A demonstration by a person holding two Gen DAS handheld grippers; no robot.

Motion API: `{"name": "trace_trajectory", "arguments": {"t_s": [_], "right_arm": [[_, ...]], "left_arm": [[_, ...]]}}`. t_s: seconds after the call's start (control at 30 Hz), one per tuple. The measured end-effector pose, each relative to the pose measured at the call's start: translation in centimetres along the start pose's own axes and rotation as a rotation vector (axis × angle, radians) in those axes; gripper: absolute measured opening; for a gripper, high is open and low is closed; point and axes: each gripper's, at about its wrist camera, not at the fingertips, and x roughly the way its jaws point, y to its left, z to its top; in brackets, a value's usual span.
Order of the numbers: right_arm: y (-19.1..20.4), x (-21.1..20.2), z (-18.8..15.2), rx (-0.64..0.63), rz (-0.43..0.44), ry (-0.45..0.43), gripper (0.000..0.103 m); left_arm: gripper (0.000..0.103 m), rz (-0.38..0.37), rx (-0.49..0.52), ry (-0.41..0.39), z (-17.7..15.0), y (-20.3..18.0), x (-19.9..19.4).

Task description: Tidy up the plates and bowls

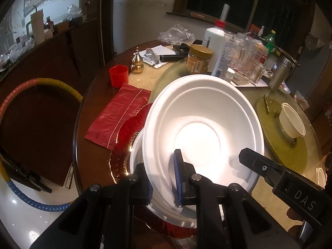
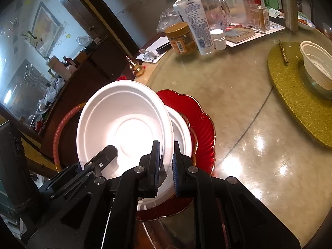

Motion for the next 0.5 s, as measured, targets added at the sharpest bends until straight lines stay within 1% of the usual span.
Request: {"name": "trace_trajectory", "arguments": {"t_s": [0.5], "right_arm": [[-0.12, 0.50, -0.13, 0.003, -0.009, 0.014, 0.010]], "left_arm": [[0.016, 0.008, 0.002, 0.016, -0.20, 0.14, 0.53]]}}
